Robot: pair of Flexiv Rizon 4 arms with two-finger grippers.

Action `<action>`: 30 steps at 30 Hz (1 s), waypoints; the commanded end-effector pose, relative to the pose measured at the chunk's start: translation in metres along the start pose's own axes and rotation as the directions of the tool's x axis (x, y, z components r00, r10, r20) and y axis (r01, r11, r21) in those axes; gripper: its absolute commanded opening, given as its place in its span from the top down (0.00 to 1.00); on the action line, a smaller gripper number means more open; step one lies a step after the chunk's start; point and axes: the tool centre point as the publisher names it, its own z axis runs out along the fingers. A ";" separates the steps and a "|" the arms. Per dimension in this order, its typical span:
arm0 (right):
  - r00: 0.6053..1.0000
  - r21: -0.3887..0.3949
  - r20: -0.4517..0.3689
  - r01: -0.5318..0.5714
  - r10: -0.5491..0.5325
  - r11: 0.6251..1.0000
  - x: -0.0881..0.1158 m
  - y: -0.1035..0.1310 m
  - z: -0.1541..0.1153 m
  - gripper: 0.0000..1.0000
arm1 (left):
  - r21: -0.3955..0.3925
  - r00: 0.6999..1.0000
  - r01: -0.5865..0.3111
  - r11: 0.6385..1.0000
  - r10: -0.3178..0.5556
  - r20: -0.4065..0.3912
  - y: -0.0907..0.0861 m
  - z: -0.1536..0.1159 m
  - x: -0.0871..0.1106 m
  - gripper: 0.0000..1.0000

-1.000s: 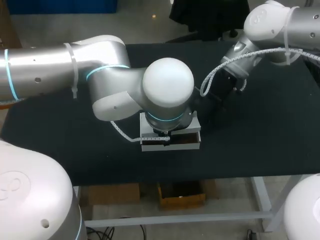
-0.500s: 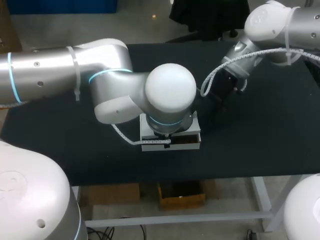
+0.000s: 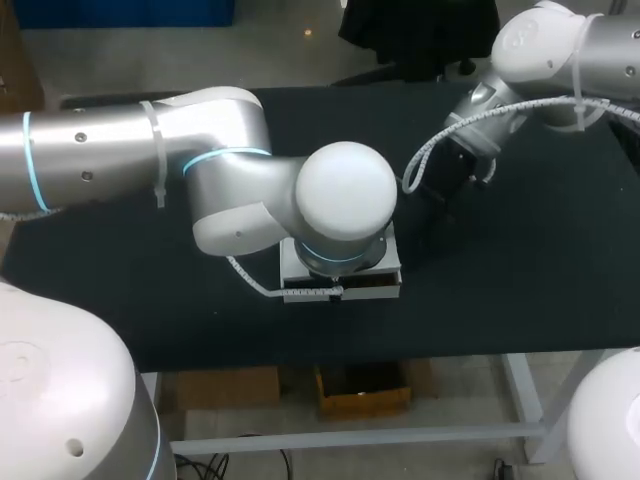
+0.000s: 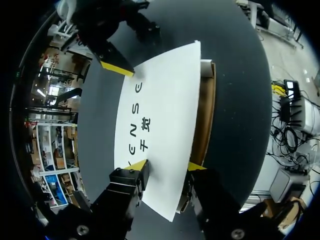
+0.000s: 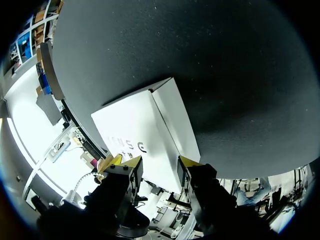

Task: Assemble the packaging by folding the flat box into shape, placing the metal phone stand inside, and closing the box properly

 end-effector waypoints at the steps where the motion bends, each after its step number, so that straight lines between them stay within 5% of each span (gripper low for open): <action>1: 1.000 0.001 -0.002 0.002 -0.002 1.000 -0.001 0.000 0.000 0.57 | -0.004 1.000 0.002 1.000 -0.002 0.008 -0.002 0.002 0.004 0.58; 30: 1.000 -0.033 -0.020 0.012 -0.013 0.999 -0.012 -0.015 -0.009 0.58 | -0.005 1.000 -0.009 1.000 0.009 0.003 -0.001 0.003 0.010 0.57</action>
